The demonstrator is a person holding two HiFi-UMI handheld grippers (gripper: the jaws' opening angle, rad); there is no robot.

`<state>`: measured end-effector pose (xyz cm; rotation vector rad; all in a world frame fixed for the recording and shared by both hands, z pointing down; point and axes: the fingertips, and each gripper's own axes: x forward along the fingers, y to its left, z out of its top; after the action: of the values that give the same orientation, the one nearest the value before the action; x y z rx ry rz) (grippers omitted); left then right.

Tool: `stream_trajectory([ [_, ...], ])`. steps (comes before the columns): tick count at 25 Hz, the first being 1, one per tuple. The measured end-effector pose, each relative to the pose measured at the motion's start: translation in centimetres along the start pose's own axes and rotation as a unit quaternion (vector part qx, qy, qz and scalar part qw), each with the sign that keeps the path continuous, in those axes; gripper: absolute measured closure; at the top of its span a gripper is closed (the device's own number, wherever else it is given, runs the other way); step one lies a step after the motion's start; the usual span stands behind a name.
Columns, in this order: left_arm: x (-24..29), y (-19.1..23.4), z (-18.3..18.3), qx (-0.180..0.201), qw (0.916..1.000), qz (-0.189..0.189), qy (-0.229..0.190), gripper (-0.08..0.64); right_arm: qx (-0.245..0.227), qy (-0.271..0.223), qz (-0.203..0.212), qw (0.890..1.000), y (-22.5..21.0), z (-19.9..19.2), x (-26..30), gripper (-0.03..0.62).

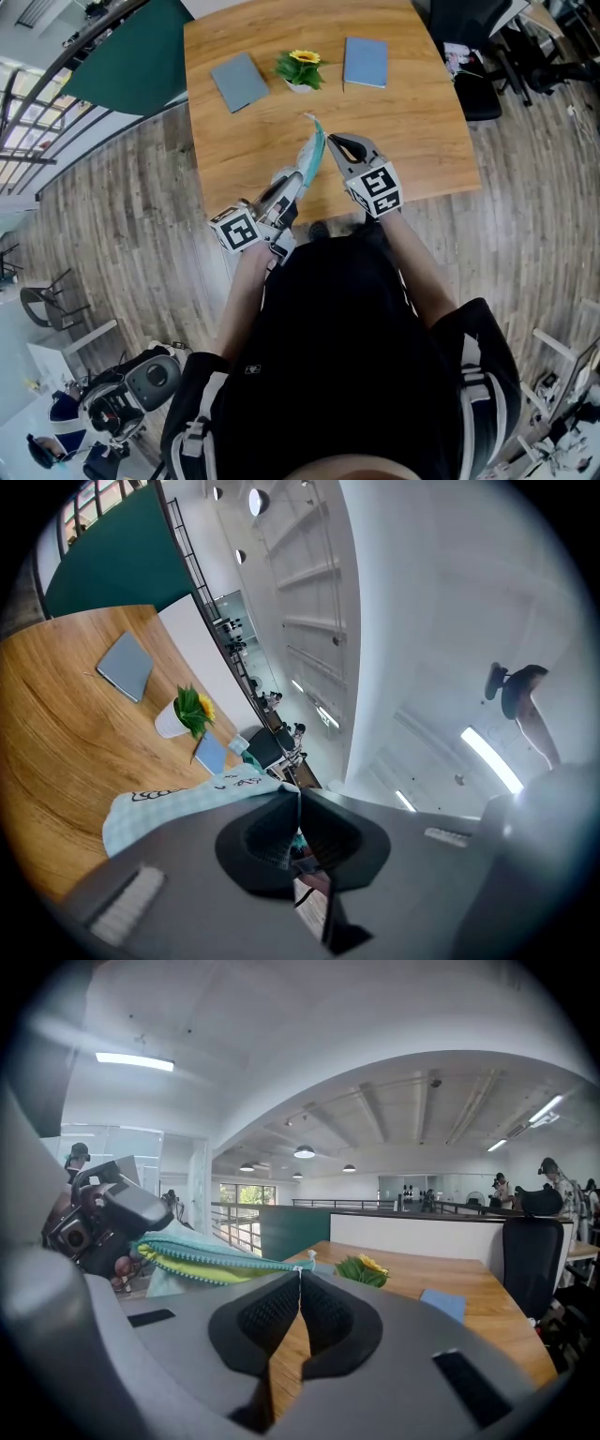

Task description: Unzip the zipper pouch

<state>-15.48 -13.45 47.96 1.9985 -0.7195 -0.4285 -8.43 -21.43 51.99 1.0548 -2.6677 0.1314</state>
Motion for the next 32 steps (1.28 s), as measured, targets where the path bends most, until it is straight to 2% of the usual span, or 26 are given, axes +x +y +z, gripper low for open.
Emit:
stream_trajectory([
  [32, 0.3, -0.2, -1.2, 0.001, 0.9998, -0.008, 0.017, 0.552, 0.012, 0.002, -0.025, 1.000, -1.5, -0.5, 0.4, 0.583],
])
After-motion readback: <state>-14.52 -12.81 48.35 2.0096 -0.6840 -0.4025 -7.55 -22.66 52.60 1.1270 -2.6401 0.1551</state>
